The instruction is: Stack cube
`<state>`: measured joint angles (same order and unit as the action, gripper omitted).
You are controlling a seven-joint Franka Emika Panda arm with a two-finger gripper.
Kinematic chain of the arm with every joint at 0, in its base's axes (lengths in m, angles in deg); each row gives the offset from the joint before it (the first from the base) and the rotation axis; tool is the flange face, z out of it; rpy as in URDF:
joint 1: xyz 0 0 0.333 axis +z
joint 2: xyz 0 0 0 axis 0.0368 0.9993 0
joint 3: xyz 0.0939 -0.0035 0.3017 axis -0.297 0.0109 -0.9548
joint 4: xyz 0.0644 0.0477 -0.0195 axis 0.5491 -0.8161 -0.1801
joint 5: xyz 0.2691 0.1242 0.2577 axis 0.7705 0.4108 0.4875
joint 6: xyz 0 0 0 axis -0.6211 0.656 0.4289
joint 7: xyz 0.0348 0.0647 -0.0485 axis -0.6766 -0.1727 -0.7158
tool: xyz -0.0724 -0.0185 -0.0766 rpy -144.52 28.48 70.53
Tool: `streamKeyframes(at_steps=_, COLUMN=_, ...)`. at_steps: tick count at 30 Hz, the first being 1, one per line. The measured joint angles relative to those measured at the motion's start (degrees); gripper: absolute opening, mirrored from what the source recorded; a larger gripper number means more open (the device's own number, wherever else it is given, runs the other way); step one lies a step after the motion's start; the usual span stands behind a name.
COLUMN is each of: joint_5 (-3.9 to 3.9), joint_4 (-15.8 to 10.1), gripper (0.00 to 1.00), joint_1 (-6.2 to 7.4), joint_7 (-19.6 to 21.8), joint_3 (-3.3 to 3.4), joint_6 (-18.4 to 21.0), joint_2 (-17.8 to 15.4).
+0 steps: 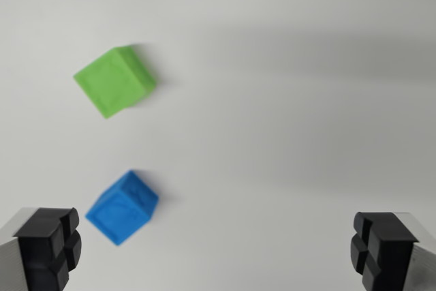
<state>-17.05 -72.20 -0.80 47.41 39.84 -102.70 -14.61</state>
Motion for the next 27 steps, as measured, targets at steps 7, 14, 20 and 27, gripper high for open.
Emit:
streamKeyframes(at_steps=7, joint_5=-0.03, joint_4=-3.5, gripper=1.00, joint_1=0.46, joint_7=-2.5, joint_3=-0.34, joint_6=-2.1, joint_2=-1.2)
streamKeyframes(at_steps=14, joint_5=-0.05, joint_4=-7.2, gripper=1.00, joint_1=0.95, joint_7=-5.4, joint_3=-0.76, joint_6=-4.4, joint_2=-2.5)
streamKeyframes(at_steps=20, joint_5=-0.06, joint_4=-10.9, gripper=1.00, joint_1=1.65, joint_7=-8.2, joint_3=-1.12, joint_6=-6.8, joint_2=-3.5)
streamKeyframes(at_steps=27, joint_5=-0.08, joint_4=-15.0, gripper=1.00, joint_1=2.46, joint_7=-11.6, joint_3=-1.52, joint_6=-9.7, joint_2=-4.7)
